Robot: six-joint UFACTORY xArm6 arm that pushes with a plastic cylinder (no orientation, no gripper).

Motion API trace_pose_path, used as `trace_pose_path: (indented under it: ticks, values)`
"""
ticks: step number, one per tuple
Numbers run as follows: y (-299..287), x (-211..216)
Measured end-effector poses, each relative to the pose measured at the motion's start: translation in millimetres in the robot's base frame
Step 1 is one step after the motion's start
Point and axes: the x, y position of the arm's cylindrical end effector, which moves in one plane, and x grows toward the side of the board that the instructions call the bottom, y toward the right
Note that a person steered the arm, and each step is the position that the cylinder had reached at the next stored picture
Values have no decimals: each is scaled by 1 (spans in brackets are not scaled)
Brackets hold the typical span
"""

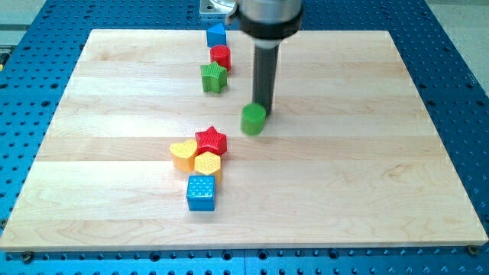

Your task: Move the green star into the heart

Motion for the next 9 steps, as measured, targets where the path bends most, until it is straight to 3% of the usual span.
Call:
trace_pose_path:
  ticks: [1, 2, 3, 4, 5, 6, 7, 8, 9]
  values:
    - [-18, 51]
    - [4, 30]
    - [84, 24]
    - [87, 77]
    - [90, -6]
    - [41, -99]
    - [-36, -114]
    - [-152, -58]
    - [-171, -57]
